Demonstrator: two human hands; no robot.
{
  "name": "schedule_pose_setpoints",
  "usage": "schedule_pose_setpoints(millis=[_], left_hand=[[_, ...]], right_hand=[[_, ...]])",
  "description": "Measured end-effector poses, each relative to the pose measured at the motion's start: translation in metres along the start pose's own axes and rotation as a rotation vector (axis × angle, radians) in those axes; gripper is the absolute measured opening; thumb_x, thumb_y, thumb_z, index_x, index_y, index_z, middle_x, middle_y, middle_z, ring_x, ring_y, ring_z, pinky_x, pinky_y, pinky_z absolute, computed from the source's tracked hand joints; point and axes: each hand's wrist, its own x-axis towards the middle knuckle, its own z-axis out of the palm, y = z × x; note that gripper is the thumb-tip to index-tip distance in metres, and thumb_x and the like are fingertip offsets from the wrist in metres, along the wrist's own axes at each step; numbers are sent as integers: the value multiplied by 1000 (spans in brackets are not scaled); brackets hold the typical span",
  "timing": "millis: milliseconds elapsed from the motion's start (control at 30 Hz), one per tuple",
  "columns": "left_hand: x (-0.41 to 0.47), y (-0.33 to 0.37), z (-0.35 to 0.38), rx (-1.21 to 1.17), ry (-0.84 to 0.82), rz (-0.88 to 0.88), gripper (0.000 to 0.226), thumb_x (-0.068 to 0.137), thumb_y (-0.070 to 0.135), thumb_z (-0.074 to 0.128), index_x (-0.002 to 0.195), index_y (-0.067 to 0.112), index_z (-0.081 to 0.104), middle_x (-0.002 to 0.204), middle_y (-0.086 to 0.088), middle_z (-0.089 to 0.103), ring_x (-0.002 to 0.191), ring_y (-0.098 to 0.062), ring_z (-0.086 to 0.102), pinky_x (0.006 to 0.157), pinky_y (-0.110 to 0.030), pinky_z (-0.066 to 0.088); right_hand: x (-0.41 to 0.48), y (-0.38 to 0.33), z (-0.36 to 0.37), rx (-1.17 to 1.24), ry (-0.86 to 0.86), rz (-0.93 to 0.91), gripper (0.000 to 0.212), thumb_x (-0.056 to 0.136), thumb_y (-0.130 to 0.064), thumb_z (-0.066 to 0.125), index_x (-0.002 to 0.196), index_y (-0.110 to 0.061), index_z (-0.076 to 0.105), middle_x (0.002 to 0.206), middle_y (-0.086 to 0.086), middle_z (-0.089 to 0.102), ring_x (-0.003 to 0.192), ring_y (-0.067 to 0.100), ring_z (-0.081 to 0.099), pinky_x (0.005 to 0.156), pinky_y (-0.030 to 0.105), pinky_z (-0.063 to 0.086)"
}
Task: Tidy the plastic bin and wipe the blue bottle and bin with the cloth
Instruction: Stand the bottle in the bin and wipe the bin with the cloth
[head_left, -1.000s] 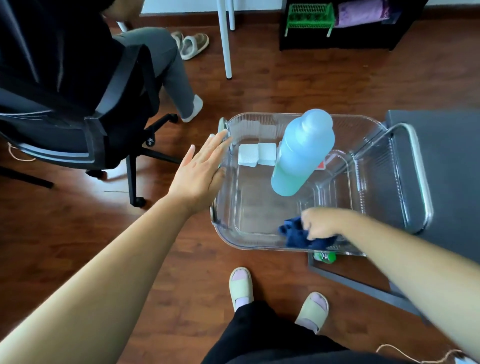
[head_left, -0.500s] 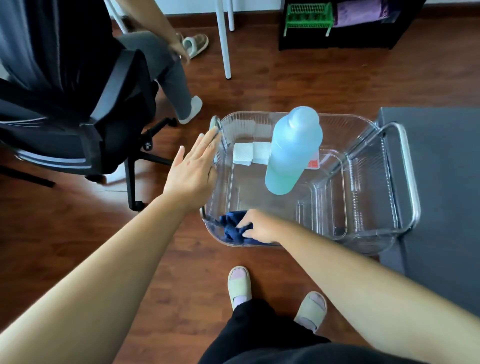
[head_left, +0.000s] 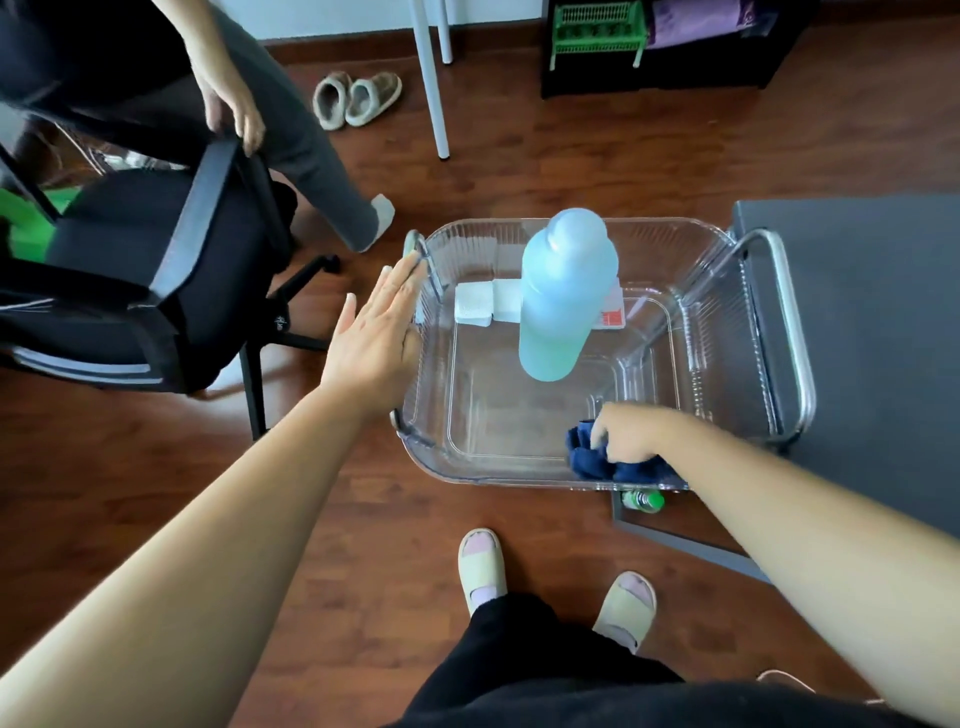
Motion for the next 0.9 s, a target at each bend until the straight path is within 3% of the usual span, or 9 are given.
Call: schedule_pose_setpoints(millis=[67,167,233,300,367,500,700,800,900], left_hand=[[0,0,0,3,2,-5,71,88,8,34,152,27,12,160,15,4,147,-12,1,117,-47,1],[0,1,0,10,9,-5,70,88,8,34,152,27,12,160,15,5,147,-12,2,117,-47,2],[0,0,0,16,7,0,70,87,9,34,152,26,12,160,14,5,147,-12,2,117,-47,2],[0,0,0,16,6,1,70,87,9,34,152,26,12,160,15,5,147,-12,2,117,-47,2],[0,-1,0,17,4,0,70,88,10,34,152,26,11,160,15,4,147,-12,1,117,-47,2],[1,0,0,7,-1,-8,70,89,9,32,152,27,9,159,16,2,147,-10,0,118,-46,1],[3,0,3,-9,17,2,69,89,7,34,152,25,12,159,15,3,147,-9,4,117,-40,3],[3,-1,3,13,29,1,69,89,8,35,152,27,12,159,16,3,147,-9,1,117,-40,3],[1,1,2,35,28,0,68,90,10,34,152,28,12,159,16,4,146,-8,-1,118,-41,1]], right_hand=[[7,-30,0,184,11,-138,22,84,-3,57,93,-16,73,93,9,67,79,23,57,66,24,42],[17,-85,4,366,45,-286,36,87,-10,62,121,-20,65,123,2,64,103,20,57,85,23,39],[21,-101,12,365,64,-321,34,87,-7,59,120,-16,66,120,7,65,97,20,57,78,20,39],[20,-87,16,312,66,-271,21,85,1,55,97,-5,72,94,17,65,80,19,50,61,19,39],[14,-53,14,186,52,-159,22,82,6,51,88,-3,71,78,14,54,73,20,44,57,24,34],[-2,18,-1,70,69,64,33,80,5,59,107,-9,72,102,16,69,75,21,54,65,24,40],[15,32,-19,105,512,218,31,82,1,55,109,-10,68,121,14,59,101,32,62,84,34,53],[19,7,-7,192,430,82,33,83,1,53,109,-12,68,121,11,57,104,35,60,76,30,47],[6,9,9,207,278,9,29,81,0,52,99,-14,69,104,15,57,87,33,60,66,27,40]])
